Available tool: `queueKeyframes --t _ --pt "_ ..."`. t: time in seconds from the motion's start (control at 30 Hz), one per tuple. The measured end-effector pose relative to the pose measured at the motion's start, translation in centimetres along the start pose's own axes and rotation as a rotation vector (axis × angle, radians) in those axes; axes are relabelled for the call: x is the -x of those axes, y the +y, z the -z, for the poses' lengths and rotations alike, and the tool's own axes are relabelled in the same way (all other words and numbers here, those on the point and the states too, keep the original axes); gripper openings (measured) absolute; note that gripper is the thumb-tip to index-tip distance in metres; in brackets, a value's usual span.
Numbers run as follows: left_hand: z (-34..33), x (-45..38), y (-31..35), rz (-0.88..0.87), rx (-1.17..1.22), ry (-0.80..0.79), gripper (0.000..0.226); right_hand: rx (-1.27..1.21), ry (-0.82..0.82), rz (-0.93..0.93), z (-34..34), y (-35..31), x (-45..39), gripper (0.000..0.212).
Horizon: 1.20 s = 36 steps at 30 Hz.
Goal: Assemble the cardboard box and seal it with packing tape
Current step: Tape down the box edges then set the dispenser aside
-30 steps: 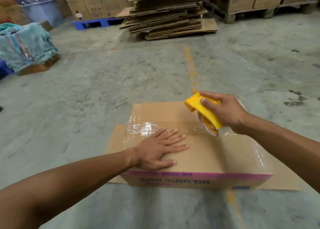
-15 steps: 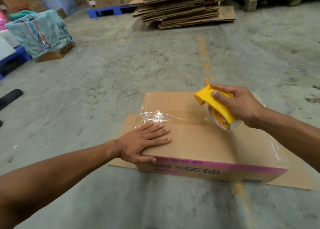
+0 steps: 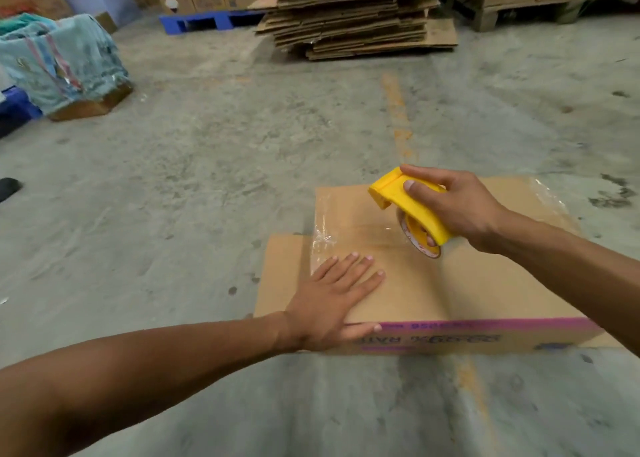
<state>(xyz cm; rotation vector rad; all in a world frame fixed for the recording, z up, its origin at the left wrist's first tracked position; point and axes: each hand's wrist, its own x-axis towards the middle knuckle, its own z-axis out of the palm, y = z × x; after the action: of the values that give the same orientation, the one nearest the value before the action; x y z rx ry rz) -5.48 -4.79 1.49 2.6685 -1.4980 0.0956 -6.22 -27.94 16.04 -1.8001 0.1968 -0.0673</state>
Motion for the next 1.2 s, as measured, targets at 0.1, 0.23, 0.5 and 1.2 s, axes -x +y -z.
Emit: queueKeyframes --t 0.1,0.23,0.5,1.2 --pt "-1.0 -3.6 5.4 0.043 0.066 0.050 0.077 -0.012 0.025 0.012 0.4 -0.6 0.3 0.036" --pt "-1.2 -8.1 13.1 0.018 0.107 -0.040 0.074 -0.064 0.026 0.016 1.1 -1.2 0.9 0.039" --pt "-1.5 -13.6 23.4 -0.125 0.435 -0.013 0.050 -0.142 0.080 -0.001 4.8 -1.2 2.5 0.041" --pt "5.4 -15.0 0.9 0.719 1.376 -0.040 0.033 -0.086 -0.035 -0.160 10.1 1.1 7.0 0.033"
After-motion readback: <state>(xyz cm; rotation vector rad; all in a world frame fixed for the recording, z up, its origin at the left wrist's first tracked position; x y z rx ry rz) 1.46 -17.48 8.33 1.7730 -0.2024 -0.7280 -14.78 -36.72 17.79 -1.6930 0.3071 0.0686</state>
